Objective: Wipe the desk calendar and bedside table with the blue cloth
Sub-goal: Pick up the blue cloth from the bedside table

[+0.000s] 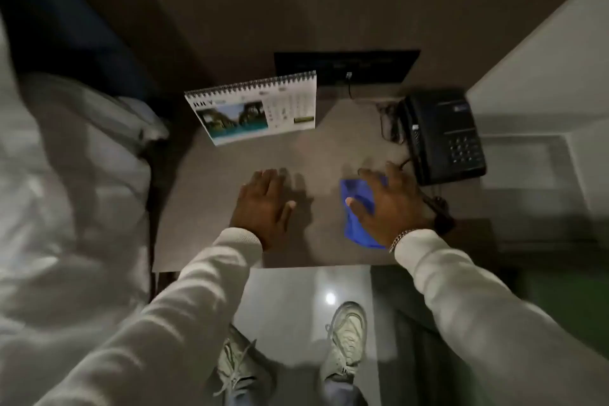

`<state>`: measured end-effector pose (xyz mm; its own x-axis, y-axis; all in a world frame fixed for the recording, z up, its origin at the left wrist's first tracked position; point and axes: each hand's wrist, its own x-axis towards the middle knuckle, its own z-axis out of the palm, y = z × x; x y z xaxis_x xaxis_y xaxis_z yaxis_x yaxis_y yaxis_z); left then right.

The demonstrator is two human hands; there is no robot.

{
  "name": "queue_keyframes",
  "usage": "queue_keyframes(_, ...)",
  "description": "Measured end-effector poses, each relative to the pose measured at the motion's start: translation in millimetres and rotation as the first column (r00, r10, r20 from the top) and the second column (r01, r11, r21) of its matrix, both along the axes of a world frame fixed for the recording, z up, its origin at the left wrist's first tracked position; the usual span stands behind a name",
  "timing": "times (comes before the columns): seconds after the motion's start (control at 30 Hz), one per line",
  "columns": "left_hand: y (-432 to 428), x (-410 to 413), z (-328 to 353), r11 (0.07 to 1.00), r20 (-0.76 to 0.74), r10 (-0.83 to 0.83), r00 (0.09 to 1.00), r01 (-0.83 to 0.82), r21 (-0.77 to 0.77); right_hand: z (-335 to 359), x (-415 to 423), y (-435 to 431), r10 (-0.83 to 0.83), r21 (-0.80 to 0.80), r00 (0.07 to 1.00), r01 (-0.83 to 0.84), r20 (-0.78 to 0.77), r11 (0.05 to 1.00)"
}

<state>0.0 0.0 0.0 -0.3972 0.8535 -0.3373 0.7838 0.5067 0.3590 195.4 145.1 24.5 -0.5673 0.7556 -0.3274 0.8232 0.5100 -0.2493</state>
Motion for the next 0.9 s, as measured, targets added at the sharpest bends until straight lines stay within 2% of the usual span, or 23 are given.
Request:
queue_keyframes(0.1, -6.5, 6.5, -48.0, 0.998, -0.069, -0.019, 0.997, 0.023, 0.065, -45.0, -5.8, -20.0, -0.034, 0.113, 0.999, 0.029, 0.042, 0.993)
queue_keyframes(0.17, -14.1, 13.0, -74.3, 0.994, -0.113, -0.001, 0.994, 0.013, 0.104, -70.4, -7.7, -31.9, -0.083, 0.134, 0.996, 0.076, 0.044, 0.988)
queue_keyframes(0.3, -19.2, 17.8, -101.9, 0.987, -0.242, -0.011, 0.970, 0.049, 0.152, -91.7, -8.9, -38.5, -0.165, 0.197, 0.986, 0.163, -0.003, 0.967)
queue_keyframes(0.43, -20.0, 13.3, -95.0, 0.989, -0.196, -0.037, 0.980, 0.064, 0.132, -94.2, -9.5, -38.1, -0.155, 0.326, 0.981, 0.184, -0.113, 0.927)
queue_keyframes(0.53, -21.6, -4.7, -64.8, 0.986, -0.154, -0.101, 0.983, 0.120, 0.117, -82.9, -12.9, -28.3, -0.228, 0.251, 0.956, 0.270, -0.182, 0.930)
queue_keyframes(0.63, -16.7, -35.6, -28.8, 0.975, -0.194, -0.111, 0.975, 0.144, 0.168, -70.1, -20.1, -22.8, -0.310, 0.165, 0.923, 0.350, -0.227, 0.922)
queue_keyframes(0.73, -4.1, -70.3, 4.8, 0.948, -0.259, -0.119, 0.958, 0.187, 0.258, -61.9, -37.3, -26.1, -0.321, 0.110, 0.867, 0.387, -0.380, 0.915)
queue_keyframes(0.9, 20.5, -119.3, 39.1, 0.842, -0.352, -0.267, 0.897, 0.395, 0.368, -51.3, -88.4, -63.8, -0.267, 0.079, 0.719, 0.408, -0.642, 0.910)
